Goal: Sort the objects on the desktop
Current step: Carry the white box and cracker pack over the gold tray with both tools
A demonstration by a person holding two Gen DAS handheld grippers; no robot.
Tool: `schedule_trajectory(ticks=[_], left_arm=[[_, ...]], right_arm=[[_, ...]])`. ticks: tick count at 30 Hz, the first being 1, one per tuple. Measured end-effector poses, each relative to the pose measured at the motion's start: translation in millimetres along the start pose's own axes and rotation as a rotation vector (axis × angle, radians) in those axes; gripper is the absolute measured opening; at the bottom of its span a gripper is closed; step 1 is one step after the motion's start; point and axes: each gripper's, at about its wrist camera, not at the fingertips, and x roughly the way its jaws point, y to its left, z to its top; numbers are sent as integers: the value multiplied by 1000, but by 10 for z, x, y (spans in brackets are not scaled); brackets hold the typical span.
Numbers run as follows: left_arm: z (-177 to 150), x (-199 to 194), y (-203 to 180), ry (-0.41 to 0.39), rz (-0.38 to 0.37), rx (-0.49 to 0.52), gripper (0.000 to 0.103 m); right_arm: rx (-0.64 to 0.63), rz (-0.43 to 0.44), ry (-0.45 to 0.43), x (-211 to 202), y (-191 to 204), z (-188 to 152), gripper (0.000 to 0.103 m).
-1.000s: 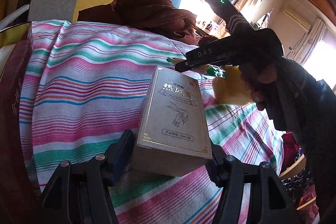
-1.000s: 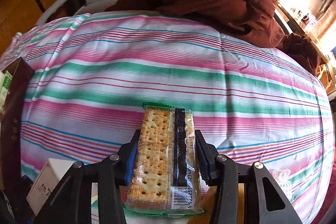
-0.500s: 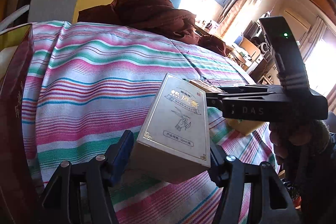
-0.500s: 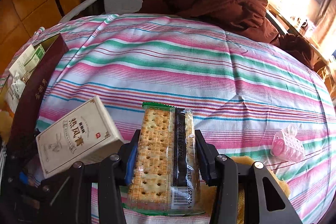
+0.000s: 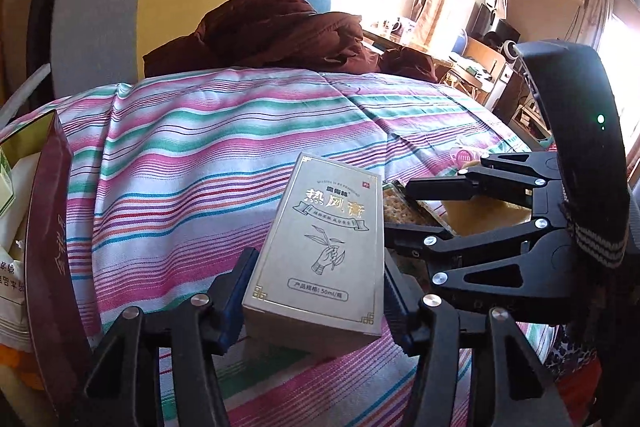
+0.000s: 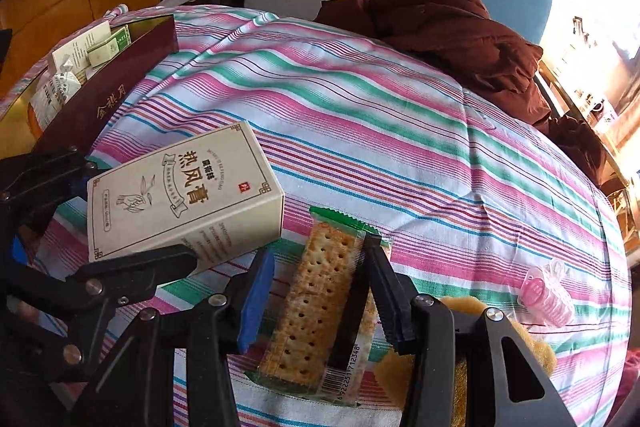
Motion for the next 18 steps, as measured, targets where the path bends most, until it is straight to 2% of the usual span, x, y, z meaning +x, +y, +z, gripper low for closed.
schedule_trajectory(ticks=[3,8,10,12,18], left_arm=[[-26,-26,-28,-6,4,8,56],[-116,-148,-2,-24,6,-37,54],[-179,-195,-6,-24,11,-44,54],[-227,-229,-45,-27,18,-33,54],[-252,-222,-109,-19,10,-13,55]], right_arm=[[-15,-14,38,2,42,2,64],[-25,-77,123,-9,-59,-28,68],[-23,-61,137,-16,-165,-21,68],[-30,4,146,-20,-217,-2,68],[-61,-1,280,218,-174,137,71]])
